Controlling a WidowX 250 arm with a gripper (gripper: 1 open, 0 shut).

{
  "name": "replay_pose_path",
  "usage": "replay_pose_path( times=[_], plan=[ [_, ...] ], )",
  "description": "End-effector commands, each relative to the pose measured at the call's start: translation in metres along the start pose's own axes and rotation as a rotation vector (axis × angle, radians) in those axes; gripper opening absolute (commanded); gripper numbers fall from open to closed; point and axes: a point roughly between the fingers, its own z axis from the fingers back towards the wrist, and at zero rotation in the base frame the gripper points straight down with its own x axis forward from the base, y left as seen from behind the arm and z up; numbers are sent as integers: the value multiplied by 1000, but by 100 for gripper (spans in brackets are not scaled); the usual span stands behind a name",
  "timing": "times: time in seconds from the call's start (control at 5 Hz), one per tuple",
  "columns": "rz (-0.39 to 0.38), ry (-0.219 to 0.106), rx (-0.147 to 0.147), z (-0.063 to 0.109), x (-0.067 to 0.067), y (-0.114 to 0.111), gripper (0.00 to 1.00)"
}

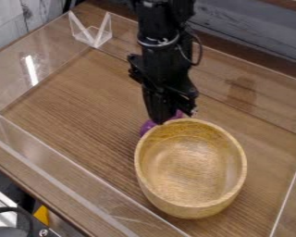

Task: Put the purple eggplant in the brown bowl

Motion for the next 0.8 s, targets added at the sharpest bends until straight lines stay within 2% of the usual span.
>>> replay_pose_path(
  times=[0.0, 0.6],
  plan=[
    [-17, -35, 7, 5, -1, -10, 0],
    [-70, -21, 13, -19, -8, -47, 0]
  ],
)
